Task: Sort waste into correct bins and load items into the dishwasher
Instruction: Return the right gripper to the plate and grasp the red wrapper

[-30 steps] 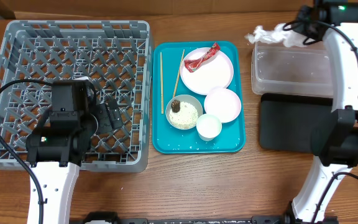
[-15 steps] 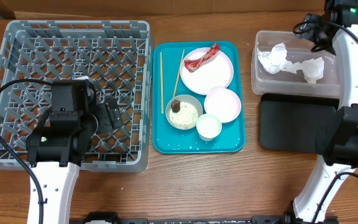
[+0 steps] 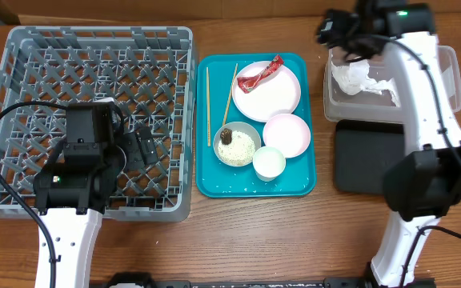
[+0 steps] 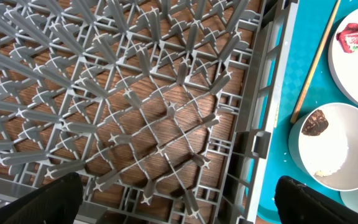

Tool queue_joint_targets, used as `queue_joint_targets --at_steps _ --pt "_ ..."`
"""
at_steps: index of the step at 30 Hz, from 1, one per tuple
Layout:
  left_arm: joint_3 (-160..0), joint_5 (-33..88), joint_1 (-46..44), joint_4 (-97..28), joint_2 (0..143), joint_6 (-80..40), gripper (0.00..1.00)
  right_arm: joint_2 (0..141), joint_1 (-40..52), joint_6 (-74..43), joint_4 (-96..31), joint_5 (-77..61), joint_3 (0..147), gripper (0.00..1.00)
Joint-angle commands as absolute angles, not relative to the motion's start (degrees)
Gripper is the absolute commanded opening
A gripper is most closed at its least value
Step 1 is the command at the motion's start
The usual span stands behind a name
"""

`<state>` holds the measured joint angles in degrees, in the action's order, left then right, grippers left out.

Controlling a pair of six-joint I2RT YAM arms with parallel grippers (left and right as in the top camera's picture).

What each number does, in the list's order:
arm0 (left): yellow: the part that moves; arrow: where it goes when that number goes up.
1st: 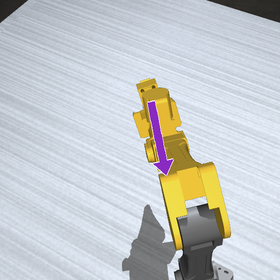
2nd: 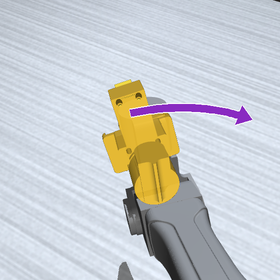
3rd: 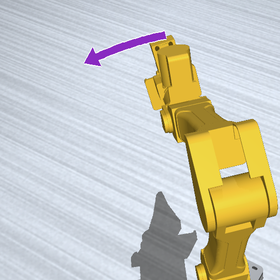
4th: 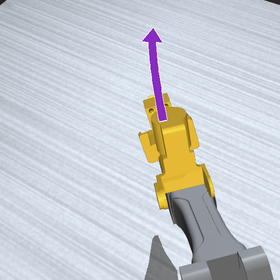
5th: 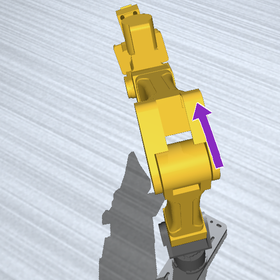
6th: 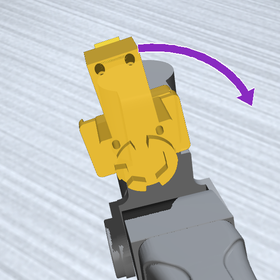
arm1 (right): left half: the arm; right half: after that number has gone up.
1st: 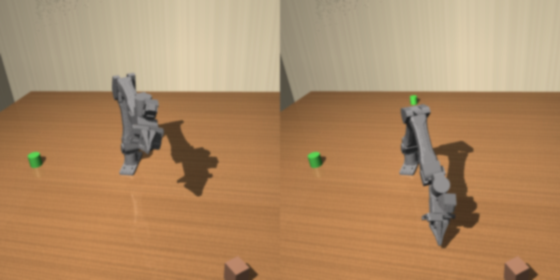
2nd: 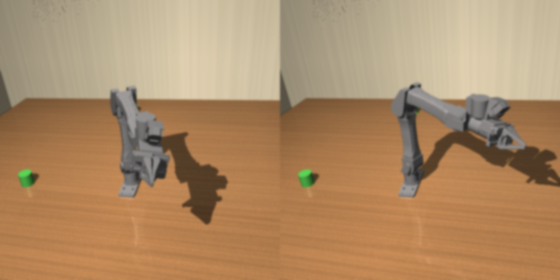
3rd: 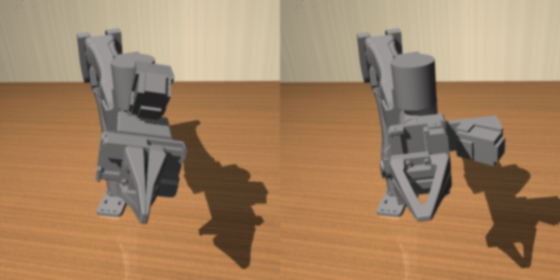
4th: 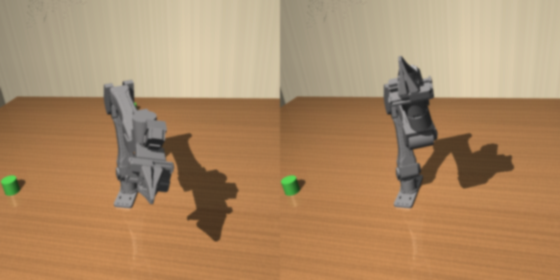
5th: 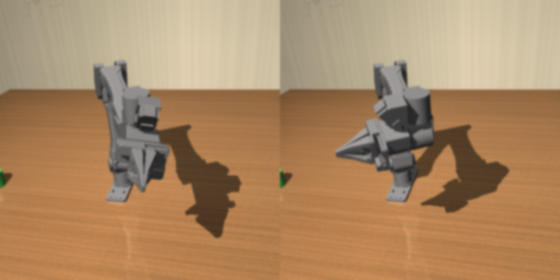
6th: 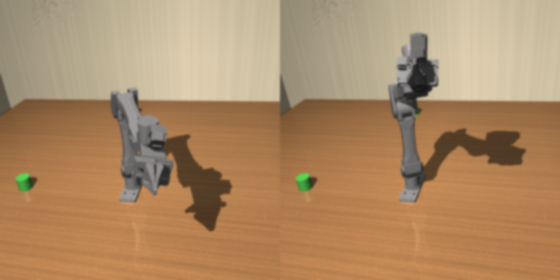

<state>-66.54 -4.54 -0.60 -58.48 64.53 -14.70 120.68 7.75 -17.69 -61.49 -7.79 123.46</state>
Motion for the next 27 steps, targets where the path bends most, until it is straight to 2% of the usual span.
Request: queue_joint_targets --at_steps 1,12,17,21,27 --pt "-67.90 -3.97 -0.36 -58.22 64.51 -15.46 1.00 122.78 11.73 -21.80 -60.42 -3.46 124.01 0.84" --pt "-67.90 -2.94 -0.36 -58.26 64.51 -15.46 1.00 131.31 19.46 -37.71 -55.22 2.94 124.01 0.82" --pt "-67.90 -2.94 -0.36 -58.28 64.51 -15.46 1.00 135.06 21.06 -39.72 -50.70 2.94 124.01 0.80" --pt "-67.90 -2.94 -0.36 -58.26 64.51 -15.46 1.00 137.56 21.80 -40.36 -47.48 3.11 124.01 0.74" --pt "-67.90 -2.96 -0.36 -58.26 64.51 -15.46 1.00 140.31 21.80 -47.27 -46.44 4.40 124.01 0.73"
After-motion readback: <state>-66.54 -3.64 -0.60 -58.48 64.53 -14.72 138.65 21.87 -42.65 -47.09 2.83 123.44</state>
